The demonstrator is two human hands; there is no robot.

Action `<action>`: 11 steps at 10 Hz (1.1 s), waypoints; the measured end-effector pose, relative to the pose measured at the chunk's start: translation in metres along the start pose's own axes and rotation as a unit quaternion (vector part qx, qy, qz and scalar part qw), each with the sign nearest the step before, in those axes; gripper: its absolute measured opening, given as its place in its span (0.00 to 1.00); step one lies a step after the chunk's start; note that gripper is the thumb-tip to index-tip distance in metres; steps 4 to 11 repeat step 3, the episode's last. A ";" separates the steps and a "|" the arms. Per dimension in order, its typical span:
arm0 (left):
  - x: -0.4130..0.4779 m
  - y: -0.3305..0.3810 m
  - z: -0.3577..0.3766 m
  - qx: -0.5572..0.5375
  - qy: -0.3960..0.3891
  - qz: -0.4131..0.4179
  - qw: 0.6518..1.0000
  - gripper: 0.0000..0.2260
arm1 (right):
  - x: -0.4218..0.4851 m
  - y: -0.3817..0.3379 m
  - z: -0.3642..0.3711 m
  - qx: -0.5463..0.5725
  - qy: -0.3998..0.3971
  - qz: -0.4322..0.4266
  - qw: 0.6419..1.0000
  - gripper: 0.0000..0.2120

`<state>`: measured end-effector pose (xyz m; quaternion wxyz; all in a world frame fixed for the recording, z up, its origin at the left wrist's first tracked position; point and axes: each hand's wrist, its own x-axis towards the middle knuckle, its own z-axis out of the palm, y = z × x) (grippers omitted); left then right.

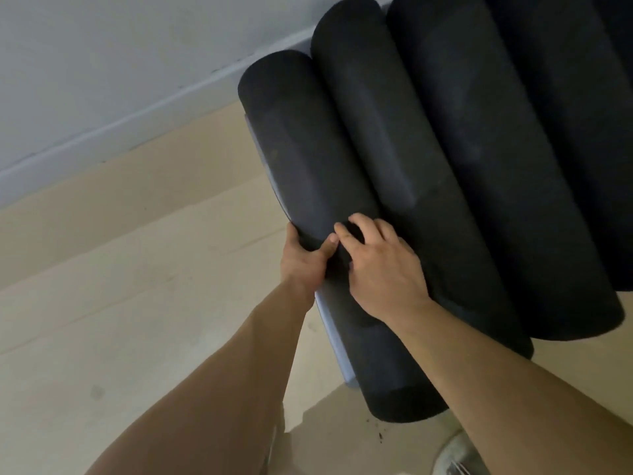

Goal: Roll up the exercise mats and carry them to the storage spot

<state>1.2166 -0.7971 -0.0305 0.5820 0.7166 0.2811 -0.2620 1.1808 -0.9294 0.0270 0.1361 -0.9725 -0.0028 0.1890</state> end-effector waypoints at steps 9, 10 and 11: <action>-0.050 0.055 -0.041 0.370 -0.039 0.023 0.928 0.35 | -0.043 0.007 -0.047 0.038 -0.106 0.106 0.988 0.31; -0.050 0.055 -0.041 0.370 -0.039 0.023 0.928 0.35 | -0.043 0.007 -0.047 0.038 -0.106 0.106 0.988 0.31; -0.050 0.055 -0.041 0.370 -0.039 0.023 0.928 0.35 | -0.043 0.007 -0.047 0.038 -0.106 0.106 0.988 0.31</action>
